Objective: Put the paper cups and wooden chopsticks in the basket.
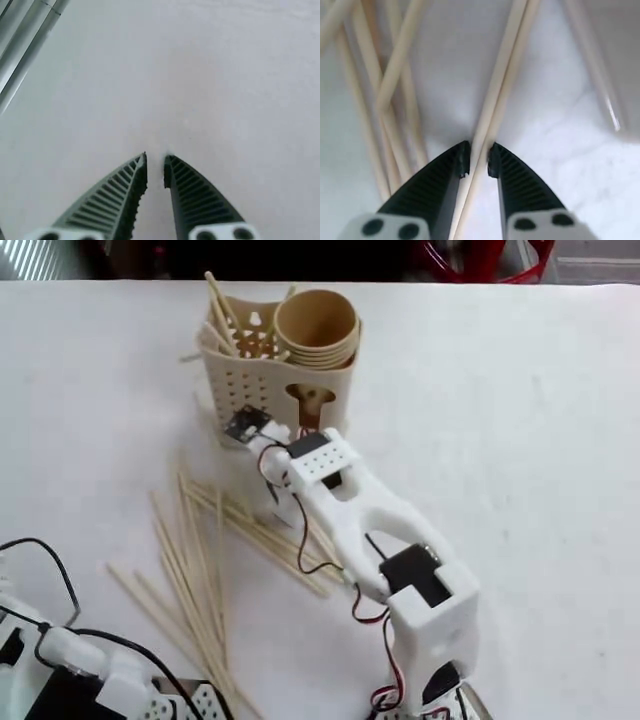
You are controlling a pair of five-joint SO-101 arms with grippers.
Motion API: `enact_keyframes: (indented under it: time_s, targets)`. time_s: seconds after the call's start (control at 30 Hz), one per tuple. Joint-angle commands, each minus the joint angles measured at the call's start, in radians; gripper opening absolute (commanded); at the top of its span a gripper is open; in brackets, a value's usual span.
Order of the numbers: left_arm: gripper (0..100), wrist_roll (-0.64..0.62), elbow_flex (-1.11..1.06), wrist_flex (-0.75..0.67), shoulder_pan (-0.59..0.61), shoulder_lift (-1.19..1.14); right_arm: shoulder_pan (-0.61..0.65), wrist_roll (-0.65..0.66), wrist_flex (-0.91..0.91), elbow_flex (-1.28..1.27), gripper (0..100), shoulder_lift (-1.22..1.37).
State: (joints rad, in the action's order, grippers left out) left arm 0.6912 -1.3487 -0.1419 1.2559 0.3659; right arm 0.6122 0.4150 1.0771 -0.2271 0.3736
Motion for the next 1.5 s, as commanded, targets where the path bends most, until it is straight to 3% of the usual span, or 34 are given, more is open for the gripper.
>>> enact_keyframes:
  time_s: [0.0, 0.17, 0.27, 0.53, 0.7, 0.93, 1.13, 1.27, 1.47]
  targets:
    - [8, 0.003, 0.002, -0.023, -0.010, 0.013, -0.021, -0.006, 0.058, -0.031, 1.7, -0.030]
    - [8, 0.003, 0.005, -0.023, -0.010, 0.018, -0.094, 0.009, 0.114, -0.072, 1.7, -0.148]
    - [8, 0.003, 0.006, -0.025, -0.010, 0.021, -0.097, 0.081, 0.113, -0.169, 1.7, -0.242]
    - [8, 0.002, 0.000, -0.018, -0.016, 0.016, -0.097, 0.077, 0.093, -0.311, 1.7, -0.499]
    - [8, 0.003, -0.002, -0.018, -0.027, 0.013, -0.090, -0.043, 0.091, -0.299, 1.7, -0.746]
    - [8, 0.003, -0.025, -0.018, -0.028, 0.018, -0.001, -0.100, 0.079, -0.245, 1.7, -1.145]
    - [8, 0.003, -0.041, -0.023, -0.028, 0.018, 0.001, -0.144, 0.035, -0.091, 1.7, -1.162]
    - [8, 0.003, -0.041, -0.021, -0.028, 0.015, 0.002, -0.183, -0.065, 0.002, 1.7, -1.070]
    - [8, 0.003, -0.043, -0.020, -0.024, 0.015, 0.004, -0.288, -0.522, 0.029, 1.8, -0.926]
